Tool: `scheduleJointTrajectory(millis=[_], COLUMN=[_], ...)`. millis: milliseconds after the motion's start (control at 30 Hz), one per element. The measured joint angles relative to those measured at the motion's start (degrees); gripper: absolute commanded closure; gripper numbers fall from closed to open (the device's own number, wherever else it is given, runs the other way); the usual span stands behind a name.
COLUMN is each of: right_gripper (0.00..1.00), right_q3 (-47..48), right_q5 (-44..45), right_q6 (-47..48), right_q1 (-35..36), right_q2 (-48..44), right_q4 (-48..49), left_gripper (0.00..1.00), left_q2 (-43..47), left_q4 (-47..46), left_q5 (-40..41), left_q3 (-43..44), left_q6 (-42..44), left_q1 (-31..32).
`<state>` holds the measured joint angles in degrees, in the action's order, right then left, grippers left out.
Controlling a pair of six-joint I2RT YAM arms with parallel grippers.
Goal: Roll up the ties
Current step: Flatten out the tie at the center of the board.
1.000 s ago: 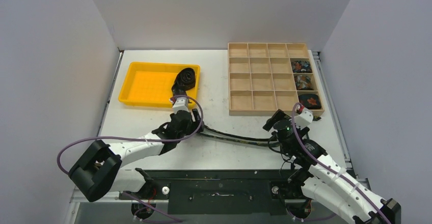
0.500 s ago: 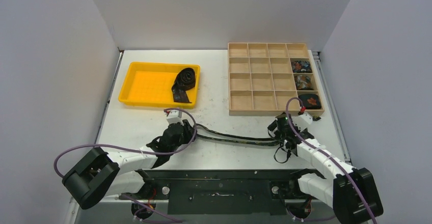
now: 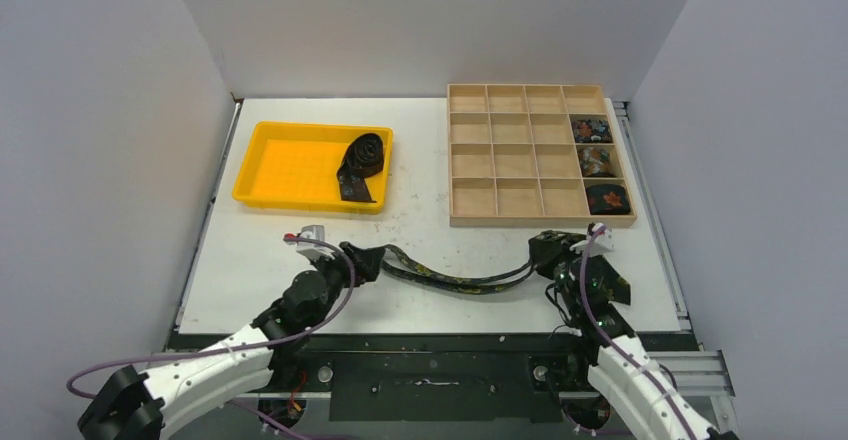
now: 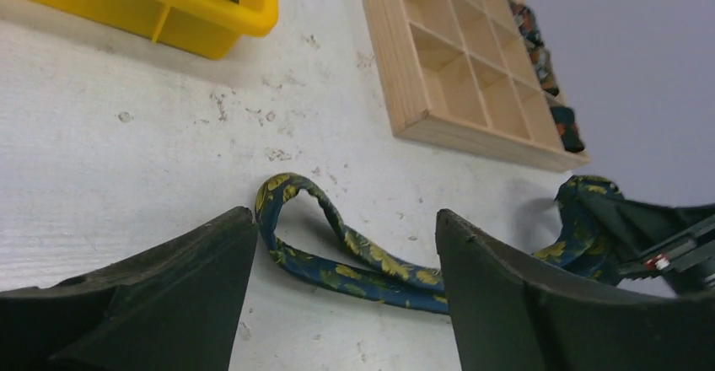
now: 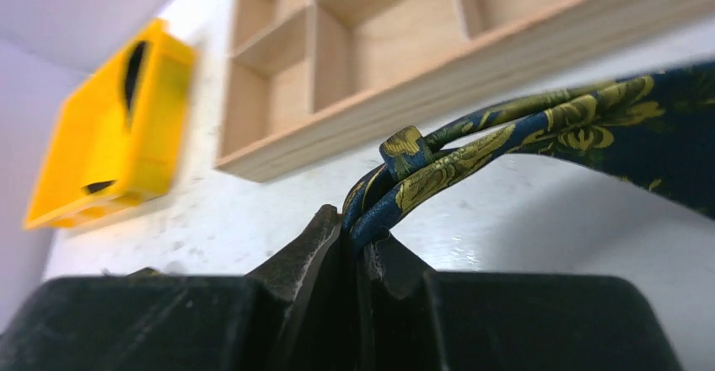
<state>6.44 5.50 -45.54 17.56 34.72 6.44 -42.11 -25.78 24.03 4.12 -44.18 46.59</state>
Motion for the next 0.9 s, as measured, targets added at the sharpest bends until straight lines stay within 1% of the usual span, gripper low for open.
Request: scheduleJointTrajectory(millis=[100, 200, 267, 367, 433, 567, 667, 767, 900], right_gripper=[0.94, 0.94, 0.94, 0.94, 0.94, 0.95, 0.95, 0.95, 0.95], right_q3=[-4.92, -6.60, -6.71, -6.71, -6.71, -6.71, -6.71, -6.71, -6.71], right_q5=[-5.09, -8.44, -9.46, -9.94, -10.08, -10.43, -10.91, -11.13, -11.41], right_q6=[1.22, 0.68, -0.35, -1.66, -1.95, -2.01, -1.86, -1.81, -1.73], right_q1=[0.00, 0.00, 0.02, 0.04, 0.04, 0.04, 0.07, 0.09, 0.11], right_q2=[-12.02, -19.76, -24.11, -27.69, -27.65, -24.37, -21.42, -21.00, -22.95], right_q4=[2.12, 0.24, -1.16, -2.01, -2.71, -2.93, -2.67, -2.64, -2.67], left_gripper=[0.09, 0.04, 0.04, 0.04, 0.05, 0.05, 0.05, 0.09, 0.13], left_q2=[9.14, 13.88, 13.81, 8.87, 2.67, -10.86, -18.51, -22.47, -26.16], left_q4=[5.07, 10.01, 13.03, 16.70, 17.94, 20.79, 22.10, 22.18, 23.26], left_q5=[2.80, 5.33, 5.97, 4.98, 2.32, -3.98, -8.07, -11.52, -14.73], left_q3=[0.02, 0.15, 0.63, 3.08, 6.27, 15.08, 21.05, 23.74, 24.70], left_q6=[-2.29, -4.72, -5.77, -6.88, -7.63, -9.27, -10.27, -11.34, -12.44], left_q1=[0.37, 0.28, 0.04, -1.33, -3.23, -7.32, -8.46, -8.52, -8.57])
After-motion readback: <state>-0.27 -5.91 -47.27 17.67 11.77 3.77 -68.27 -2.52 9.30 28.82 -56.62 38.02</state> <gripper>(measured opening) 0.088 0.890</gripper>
